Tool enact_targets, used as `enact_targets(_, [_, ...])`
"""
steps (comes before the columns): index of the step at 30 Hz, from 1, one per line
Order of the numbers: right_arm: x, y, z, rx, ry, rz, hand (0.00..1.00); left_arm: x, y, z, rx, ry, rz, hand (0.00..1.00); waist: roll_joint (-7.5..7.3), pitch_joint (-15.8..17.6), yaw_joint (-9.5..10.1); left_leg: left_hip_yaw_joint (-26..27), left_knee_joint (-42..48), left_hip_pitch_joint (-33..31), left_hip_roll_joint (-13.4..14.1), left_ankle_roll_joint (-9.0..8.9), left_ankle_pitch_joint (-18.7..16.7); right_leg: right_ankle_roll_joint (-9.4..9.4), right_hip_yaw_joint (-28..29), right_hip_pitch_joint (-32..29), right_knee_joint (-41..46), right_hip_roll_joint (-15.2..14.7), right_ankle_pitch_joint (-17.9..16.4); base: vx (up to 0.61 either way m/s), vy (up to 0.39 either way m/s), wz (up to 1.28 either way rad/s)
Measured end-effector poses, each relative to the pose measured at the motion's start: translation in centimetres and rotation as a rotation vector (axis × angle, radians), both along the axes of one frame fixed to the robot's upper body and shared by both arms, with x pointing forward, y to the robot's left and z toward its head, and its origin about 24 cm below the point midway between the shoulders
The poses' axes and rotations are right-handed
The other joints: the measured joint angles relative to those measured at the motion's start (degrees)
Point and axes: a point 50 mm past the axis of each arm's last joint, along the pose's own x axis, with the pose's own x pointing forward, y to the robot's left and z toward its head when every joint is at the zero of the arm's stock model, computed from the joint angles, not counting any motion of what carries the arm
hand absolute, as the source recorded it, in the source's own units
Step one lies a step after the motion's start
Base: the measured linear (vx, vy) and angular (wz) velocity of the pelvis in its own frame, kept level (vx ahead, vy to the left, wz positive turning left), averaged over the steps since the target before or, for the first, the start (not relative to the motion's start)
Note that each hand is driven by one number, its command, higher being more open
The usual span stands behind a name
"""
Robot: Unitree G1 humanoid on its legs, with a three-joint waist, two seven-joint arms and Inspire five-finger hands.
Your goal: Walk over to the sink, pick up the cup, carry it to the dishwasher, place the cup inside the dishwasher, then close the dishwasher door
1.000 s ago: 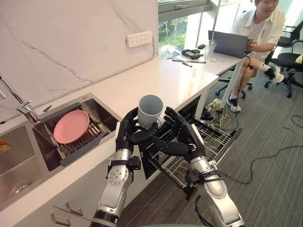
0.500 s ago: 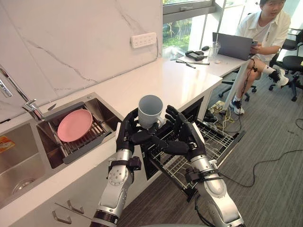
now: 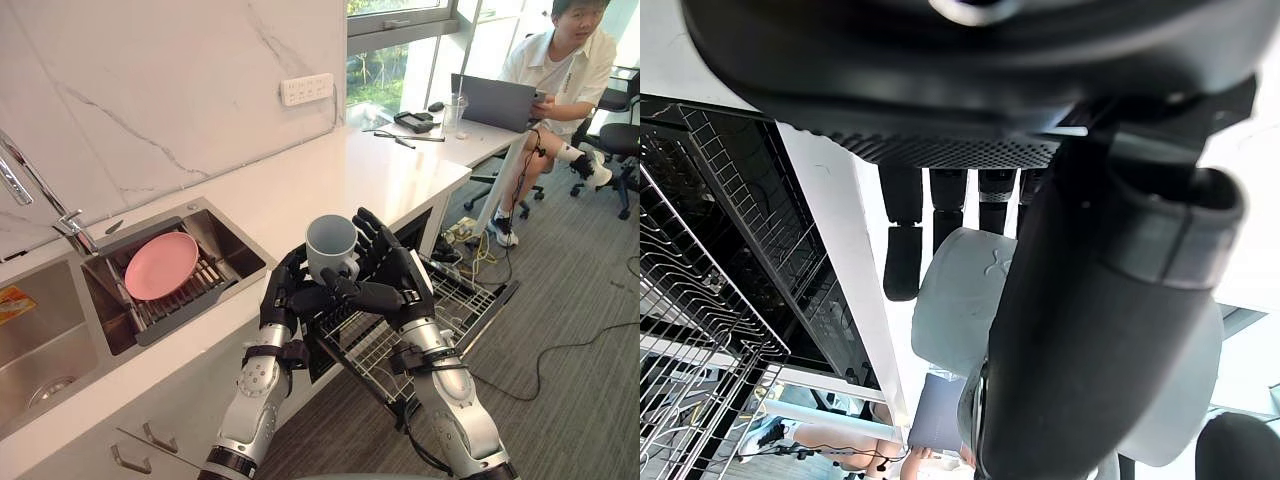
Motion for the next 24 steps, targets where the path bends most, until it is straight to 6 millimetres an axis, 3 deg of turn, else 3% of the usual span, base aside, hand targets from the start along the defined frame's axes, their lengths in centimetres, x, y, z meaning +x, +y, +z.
enact_targets(21, [0.4,-0.6,-1.8,-0.028,0.074,-0.045,0.90,-0.4,-1.7,0.4,-0.008,-0.022,-0.090,0.30,-0.17,-0.1,1.03,-0.8,-0.6,0.0,0.0,-0.04,0.1,-0.02,-0.9,0.6,-0.6,-0.1,0.0,0.00,0.000,0.01])
enact_targets(22, [0.4,-0.6,-1.8,-0.031,0.077,-0.046,0.30,-0.4,-1.8,0.4,-0.009,-0.023,-0.095,0.30,-0.19,-0.1,1.19,-0.9,-0.6,0.0,0.0,-0.04,0.1,-0.02,-1.0,0.6,-0.6,-0.1,0.0,0.00,0.000,0.00])
enact_targets(24, [0.6,-0.6,-1.9,-0.034,0.080,-0.049,0.30,-0.4,-2.0,0.5,-0.012,-0.023,-0.104,0.30,-0.28,-0.1,1.36,-1.1,-0.6,0.0,0.0,-0.05,0.1,-0.03,-1.2,0.7,-0.7,-0.1,0.0,0.00,-0.003,0.04])
